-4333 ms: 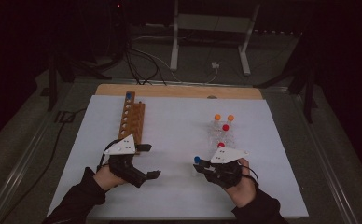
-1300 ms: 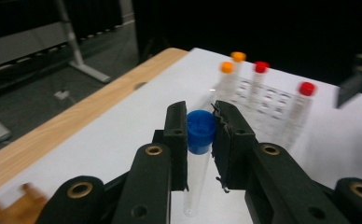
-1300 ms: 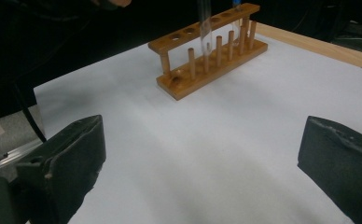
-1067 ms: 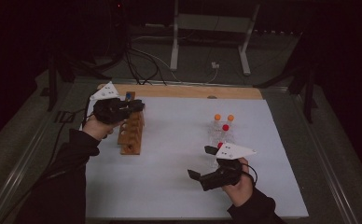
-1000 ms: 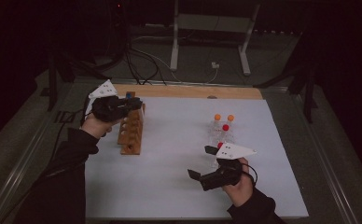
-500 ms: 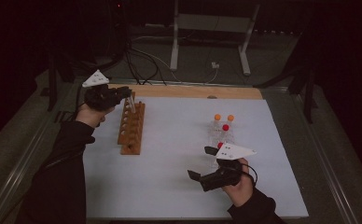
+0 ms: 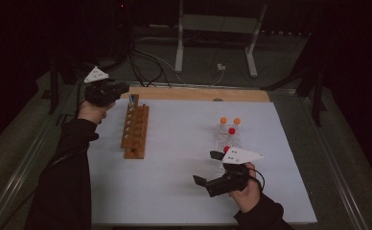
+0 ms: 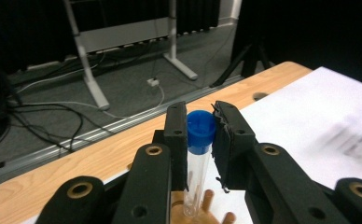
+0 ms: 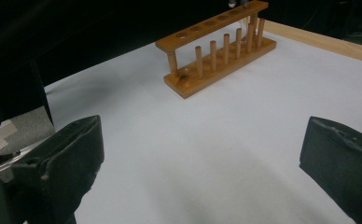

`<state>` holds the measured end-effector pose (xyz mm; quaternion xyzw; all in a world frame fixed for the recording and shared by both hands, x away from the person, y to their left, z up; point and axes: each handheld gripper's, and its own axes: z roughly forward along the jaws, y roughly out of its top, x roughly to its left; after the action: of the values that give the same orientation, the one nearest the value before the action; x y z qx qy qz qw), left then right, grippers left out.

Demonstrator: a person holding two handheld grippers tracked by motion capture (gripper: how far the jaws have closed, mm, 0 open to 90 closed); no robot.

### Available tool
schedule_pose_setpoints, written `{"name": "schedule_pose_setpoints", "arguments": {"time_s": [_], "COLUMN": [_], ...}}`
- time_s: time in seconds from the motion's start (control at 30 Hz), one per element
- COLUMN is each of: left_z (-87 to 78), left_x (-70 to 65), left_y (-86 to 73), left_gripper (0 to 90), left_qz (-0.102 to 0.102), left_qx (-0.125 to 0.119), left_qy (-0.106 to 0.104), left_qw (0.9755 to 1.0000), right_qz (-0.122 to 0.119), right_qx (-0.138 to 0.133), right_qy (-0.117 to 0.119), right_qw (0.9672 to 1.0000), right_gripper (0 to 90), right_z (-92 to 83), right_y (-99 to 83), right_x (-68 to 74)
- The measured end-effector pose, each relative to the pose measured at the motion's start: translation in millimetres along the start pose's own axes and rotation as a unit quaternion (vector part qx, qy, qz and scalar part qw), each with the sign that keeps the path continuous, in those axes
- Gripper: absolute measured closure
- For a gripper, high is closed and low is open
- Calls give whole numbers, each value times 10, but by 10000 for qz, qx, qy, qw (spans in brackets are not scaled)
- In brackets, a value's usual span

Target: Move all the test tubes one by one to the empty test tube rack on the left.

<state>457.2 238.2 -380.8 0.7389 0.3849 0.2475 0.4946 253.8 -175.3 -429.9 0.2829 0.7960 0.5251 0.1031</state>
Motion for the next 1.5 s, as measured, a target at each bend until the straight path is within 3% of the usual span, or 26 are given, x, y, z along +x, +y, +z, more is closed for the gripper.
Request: {"name": "schedule_pose_setpoints", "arguments": {"time_s": [0.13, 0.17, 0.87, 1.5], "left_z": [58, 68, 273, 343], "left_x": [18, 24, 7, -7], "left_y": [-67, -84, -426, -562], "left_gripper": [773, 773, 773, 771], "left_qz": [19, -56, -98, -42], "left_qx": [54, 33, 424, 586], "left_qy": [112, 66, 89, 106], "left_qw": [9999, 10000, 9990, 9982], "right_qz": [4, 15, 39, 40], "right_qx": [-3, -2, -20, -27], "right_qy": [-1, 9, 44, 59], "right_qw": [10000, 10000, 10000, 10000], "right_gripper": [0, 0, 0, 0], "right_z": [-2, -2, -15, -21], "right_y": [-1, -2, -4, -5], "right_x": [0, -3, -10, -12]}}
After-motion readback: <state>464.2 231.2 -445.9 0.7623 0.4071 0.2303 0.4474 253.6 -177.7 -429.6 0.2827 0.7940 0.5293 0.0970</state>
